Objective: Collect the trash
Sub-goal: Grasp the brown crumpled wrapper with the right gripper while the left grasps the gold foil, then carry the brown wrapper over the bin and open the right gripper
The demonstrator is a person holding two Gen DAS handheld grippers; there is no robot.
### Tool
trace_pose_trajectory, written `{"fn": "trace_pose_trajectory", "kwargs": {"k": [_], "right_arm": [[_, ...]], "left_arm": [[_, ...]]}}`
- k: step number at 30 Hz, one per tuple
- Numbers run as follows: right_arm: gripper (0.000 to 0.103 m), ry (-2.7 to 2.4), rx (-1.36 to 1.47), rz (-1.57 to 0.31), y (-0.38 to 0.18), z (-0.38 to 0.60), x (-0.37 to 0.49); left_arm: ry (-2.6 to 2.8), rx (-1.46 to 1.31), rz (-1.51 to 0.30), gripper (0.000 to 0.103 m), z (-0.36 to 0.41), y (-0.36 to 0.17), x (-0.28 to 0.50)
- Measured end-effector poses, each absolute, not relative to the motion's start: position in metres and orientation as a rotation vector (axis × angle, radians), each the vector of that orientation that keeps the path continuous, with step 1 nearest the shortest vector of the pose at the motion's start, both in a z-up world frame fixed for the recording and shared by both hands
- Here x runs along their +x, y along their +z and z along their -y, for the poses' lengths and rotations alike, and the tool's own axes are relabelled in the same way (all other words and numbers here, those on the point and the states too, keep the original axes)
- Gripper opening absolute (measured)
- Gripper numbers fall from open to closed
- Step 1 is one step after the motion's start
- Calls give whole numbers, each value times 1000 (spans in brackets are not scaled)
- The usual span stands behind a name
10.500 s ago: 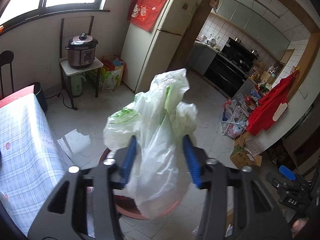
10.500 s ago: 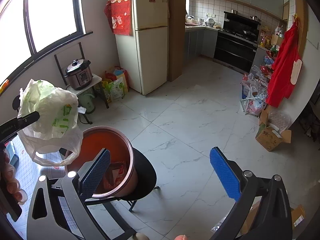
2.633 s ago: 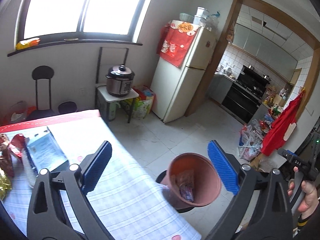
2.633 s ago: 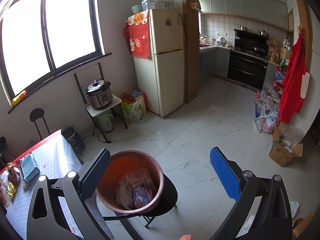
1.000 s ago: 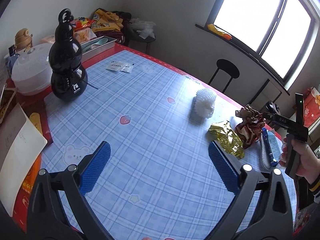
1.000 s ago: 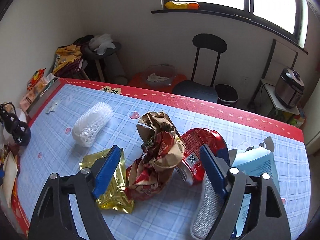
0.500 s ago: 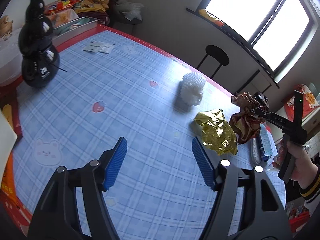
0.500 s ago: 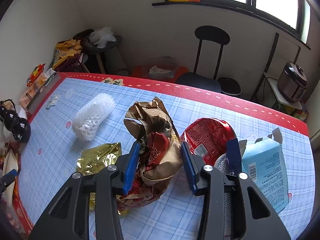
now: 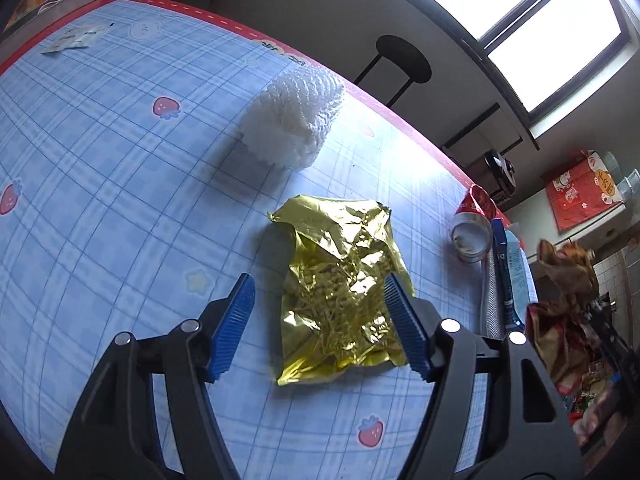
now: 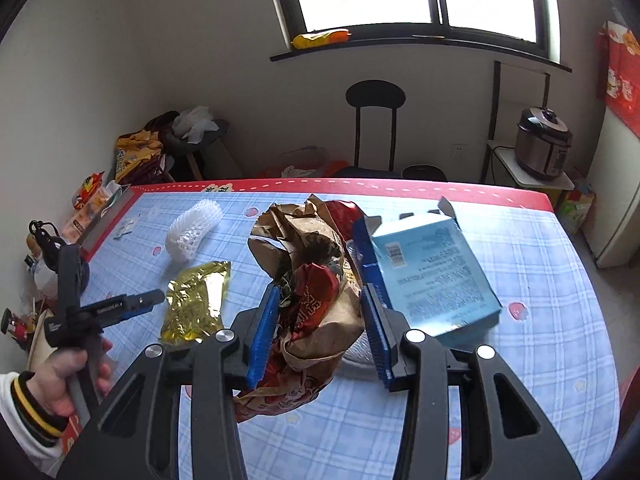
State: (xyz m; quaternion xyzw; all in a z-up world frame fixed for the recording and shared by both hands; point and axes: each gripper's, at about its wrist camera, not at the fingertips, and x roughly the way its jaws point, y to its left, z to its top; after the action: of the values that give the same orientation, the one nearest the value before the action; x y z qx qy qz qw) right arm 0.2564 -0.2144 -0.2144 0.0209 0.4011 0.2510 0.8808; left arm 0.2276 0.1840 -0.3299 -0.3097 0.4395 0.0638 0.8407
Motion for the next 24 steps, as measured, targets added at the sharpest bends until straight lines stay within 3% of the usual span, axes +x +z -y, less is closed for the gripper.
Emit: {"fn": "trace_pose_trajectory", "kwargs": {"k": [14,18,24], "right_arm": [[42,360,175,-820,-203,319,232],[42,365,172,-800,-197,327,224],[42,378,177,-766,-189,340,210]], "left_arm": [[217,-464,-964,67,-157,-345,266],[205,-433,-959,45,-148,-344,266],[180,-360,-918,40,-134,-317,237]]}}
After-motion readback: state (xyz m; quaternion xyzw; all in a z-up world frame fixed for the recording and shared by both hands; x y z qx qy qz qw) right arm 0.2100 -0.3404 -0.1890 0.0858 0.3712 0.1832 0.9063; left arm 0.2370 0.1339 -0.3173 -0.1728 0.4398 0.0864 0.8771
